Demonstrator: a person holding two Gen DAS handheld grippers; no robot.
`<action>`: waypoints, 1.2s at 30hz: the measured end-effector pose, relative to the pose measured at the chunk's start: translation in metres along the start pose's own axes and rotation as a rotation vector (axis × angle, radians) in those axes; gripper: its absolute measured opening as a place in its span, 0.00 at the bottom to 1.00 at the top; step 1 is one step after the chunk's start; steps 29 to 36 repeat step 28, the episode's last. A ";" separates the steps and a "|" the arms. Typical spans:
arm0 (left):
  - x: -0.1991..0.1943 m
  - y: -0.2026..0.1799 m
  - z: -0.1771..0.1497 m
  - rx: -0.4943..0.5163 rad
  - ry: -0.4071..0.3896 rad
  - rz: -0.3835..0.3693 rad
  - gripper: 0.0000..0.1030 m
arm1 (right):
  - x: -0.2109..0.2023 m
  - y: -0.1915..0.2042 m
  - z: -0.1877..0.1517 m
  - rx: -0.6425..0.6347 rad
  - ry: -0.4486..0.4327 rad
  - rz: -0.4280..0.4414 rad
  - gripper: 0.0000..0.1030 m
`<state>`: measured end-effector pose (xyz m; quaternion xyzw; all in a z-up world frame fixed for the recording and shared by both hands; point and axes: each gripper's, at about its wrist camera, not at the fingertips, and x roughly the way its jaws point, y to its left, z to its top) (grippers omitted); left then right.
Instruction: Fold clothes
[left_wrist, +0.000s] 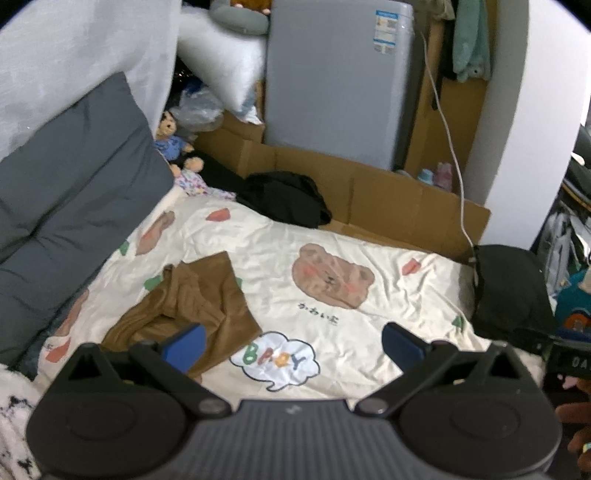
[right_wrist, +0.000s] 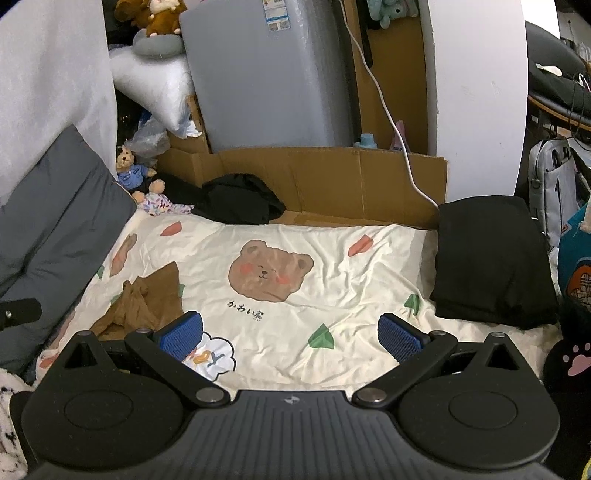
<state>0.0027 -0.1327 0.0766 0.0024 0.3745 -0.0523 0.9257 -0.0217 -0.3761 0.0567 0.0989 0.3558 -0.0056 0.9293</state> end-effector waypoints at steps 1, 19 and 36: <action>0.003 -0.001 -0.001 0.002 0.007 -0.003 1.00 | 0.000 0.000 -0.001 -0.001 0.003 -0.001 1.00; 0.039 -0.008 -0.011 0.010 0.080 -0.027 1.00 | 0.012 -0.005 -0.006 -0.011 0.041 -0.030 1.00; 0.044 -0.012 -0.005 0.027 0.069 -0.046 1.00 | 0.015 -0.005 -0.002 -0.005 0.039 -0.042 1.00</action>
